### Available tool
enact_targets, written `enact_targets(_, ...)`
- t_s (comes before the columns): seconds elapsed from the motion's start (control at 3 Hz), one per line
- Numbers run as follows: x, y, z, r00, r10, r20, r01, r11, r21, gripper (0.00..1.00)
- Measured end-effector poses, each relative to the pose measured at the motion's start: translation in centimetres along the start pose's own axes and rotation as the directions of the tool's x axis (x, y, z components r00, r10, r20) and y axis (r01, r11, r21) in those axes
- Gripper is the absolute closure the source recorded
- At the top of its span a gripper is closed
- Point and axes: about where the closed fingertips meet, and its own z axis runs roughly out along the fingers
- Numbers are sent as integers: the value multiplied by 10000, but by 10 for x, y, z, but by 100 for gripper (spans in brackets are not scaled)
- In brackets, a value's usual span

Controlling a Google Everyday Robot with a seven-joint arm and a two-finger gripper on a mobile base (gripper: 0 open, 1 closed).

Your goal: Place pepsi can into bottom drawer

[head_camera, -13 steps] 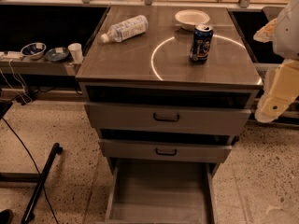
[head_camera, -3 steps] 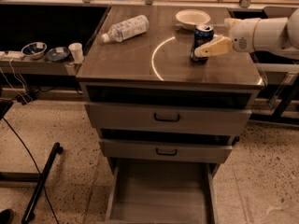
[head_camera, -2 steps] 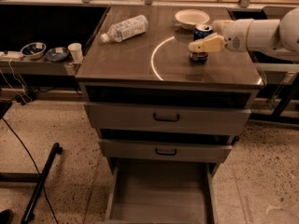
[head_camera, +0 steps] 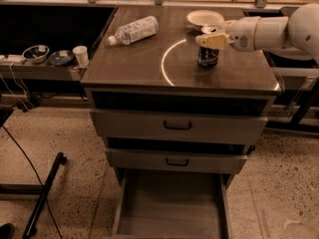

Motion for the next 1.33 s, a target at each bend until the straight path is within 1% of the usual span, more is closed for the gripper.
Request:
enact_targets(0.33,-2,14,-9,9995,123,275,-102,9971,-757,89)
enact_targets(0.67,-28,62,-49,9912,-289,1293,522,9821,-1809,100)
enact_targets(1.0,-22,140,-105,9720,-890,2176,1510,9456,-2881,100)
enact_targets(1.33,-24,140,-103,9716,-891,2191,1520,9449,-2898,100)
